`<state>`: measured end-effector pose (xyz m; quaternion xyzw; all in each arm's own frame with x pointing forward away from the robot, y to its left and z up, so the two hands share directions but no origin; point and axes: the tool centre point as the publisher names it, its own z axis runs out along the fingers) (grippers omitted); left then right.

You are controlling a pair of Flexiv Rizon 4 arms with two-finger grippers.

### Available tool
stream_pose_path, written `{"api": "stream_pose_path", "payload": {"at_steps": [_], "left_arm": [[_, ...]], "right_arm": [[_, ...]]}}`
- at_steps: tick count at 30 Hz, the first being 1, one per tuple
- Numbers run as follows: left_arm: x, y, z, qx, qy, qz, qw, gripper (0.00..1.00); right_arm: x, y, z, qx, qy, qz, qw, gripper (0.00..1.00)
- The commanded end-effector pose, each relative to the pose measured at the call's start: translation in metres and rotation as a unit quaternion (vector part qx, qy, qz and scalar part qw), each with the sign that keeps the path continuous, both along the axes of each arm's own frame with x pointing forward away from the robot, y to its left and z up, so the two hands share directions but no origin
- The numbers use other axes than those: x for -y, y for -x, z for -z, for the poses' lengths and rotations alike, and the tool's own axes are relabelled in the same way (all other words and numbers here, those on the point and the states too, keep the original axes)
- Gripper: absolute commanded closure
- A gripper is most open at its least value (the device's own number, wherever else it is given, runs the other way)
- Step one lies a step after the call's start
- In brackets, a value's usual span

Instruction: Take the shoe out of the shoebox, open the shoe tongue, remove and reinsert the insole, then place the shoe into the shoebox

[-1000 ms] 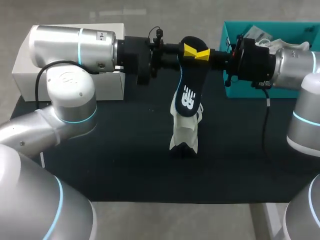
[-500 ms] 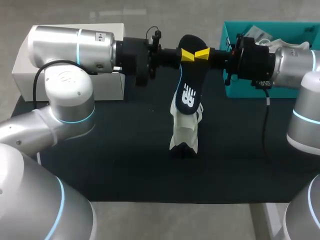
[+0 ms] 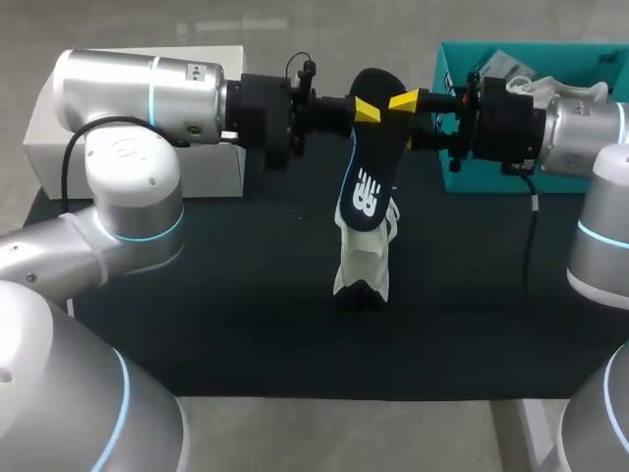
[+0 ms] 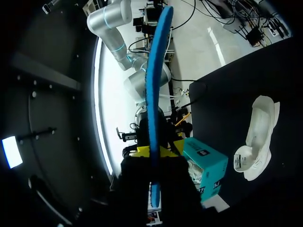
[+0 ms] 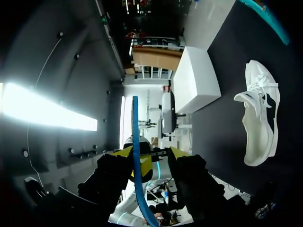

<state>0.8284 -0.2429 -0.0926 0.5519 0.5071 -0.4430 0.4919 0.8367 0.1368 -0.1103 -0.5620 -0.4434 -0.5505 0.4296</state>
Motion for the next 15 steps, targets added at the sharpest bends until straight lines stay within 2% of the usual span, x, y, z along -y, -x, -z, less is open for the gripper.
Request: {"api": "stream_pose_path", "payload": {"at_steps": [1, 3, 5, 10, 15], "left_arm": [[-0.005, 0.002, 0.0, -0.005, -0.006, -0.001, 1.0, 1.0], [-0.007, 0.002, 0.001, -0.007, -0.008, -0.001, 1.0, 1.0], [-0.009, 0.002, 0.001, -0.01, -0.01, -0.002, 1.0, 1.0], [-0.01, 0.005, 0.002, -0.03, -0.007, -0.018, 0.999, 1.0], [-0.009, 0.018, 0.004, -0.048, -0.011, -0.018, 0.999, 1.0]], "right_arm": [[0.034, 0.023, 0.008, 0.007, 0.043, 0.003, 0.999, 0.0], [0.05, 0.03, 0.017, 0.01, 0.078, -0.009, 0.997, 0.0], [0.069, 0.037, 0.026, -0.013, 0.151, -0.025, 0.988, 0.0], [0.069, 0.037, 0.026, -0.013, 0.151, -0.025, 0.988, 0.0], [0.069, 0.037, 0.026, -0.013, 0.151, -0.025, 0.988, 0.0]]}}
